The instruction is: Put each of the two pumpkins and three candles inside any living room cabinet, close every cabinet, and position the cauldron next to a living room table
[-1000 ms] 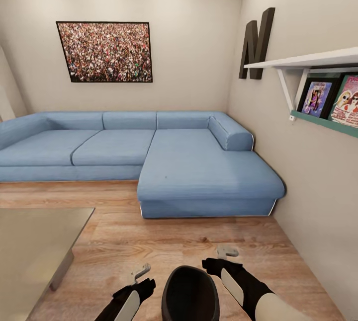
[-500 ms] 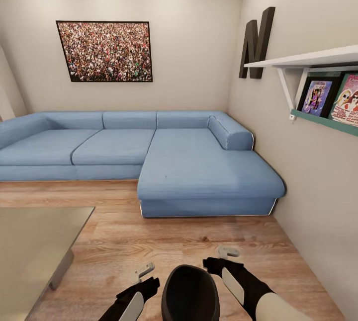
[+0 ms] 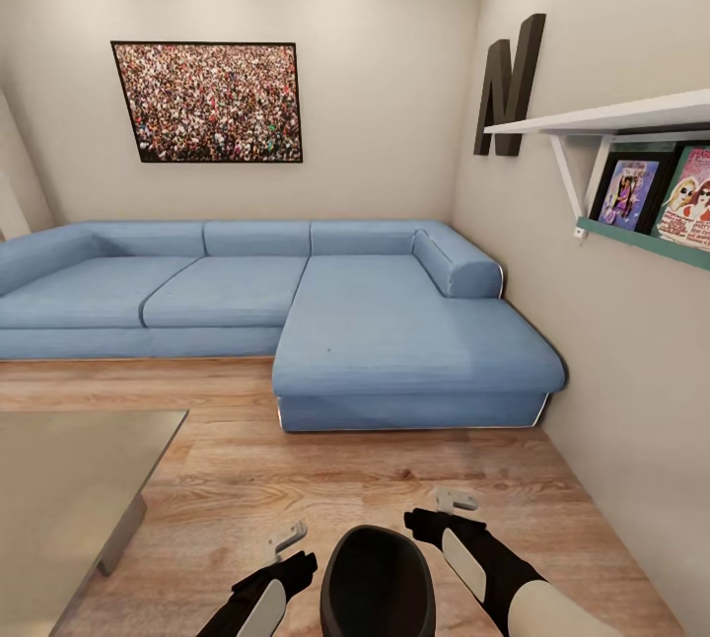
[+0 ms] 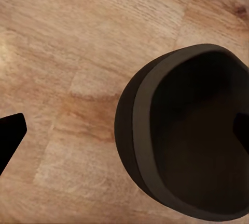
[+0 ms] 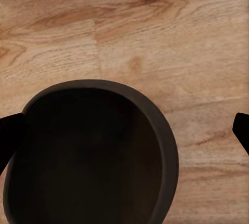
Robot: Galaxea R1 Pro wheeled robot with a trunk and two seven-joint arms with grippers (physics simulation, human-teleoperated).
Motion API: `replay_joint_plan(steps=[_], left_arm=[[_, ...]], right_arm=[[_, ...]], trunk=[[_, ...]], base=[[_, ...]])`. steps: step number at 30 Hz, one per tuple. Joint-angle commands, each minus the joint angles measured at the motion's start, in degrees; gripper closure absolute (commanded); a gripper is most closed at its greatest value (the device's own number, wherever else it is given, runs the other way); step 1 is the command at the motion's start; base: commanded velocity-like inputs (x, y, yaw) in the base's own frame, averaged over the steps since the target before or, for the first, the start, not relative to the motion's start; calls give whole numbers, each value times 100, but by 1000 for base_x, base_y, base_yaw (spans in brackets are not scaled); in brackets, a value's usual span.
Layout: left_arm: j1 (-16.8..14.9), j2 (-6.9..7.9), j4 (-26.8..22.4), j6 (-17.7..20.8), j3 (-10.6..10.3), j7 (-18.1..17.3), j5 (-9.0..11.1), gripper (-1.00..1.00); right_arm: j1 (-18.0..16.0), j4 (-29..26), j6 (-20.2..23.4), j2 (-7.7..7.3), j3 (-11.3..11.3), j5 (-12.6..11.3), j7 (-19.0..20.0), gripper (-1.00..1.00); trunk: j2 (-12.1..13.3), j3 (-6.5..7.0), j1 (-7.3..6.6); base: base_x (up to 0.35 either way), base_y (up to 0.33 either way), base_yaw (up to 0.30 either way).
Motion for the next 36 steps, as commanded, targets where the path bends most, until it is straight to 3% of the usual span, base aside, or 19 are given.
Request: replay_joint_plan(steps=[1, 26, 36], left_arm=[[-3, 3, -10, 14, -22, 48, 46, -100], [6, 10, -17, 4, -28, 45, 24, -100], [6, 10, -17, 4, -30, 40, 24, -100]], right_arm=[[-3, -12, 21, -5, 48, -50, -50, -100], [-3, -12, 25, -1, 48, -50, -57, -100], [-3, -10, 35, 3, 56, -63, -54, -100]], trunk=[[-3, -6, -1], [-3, -6, -1], [-3, -6, -1]], base=[[0, 0, 0], [-1, -46, 0], [-145, -42, 0]])
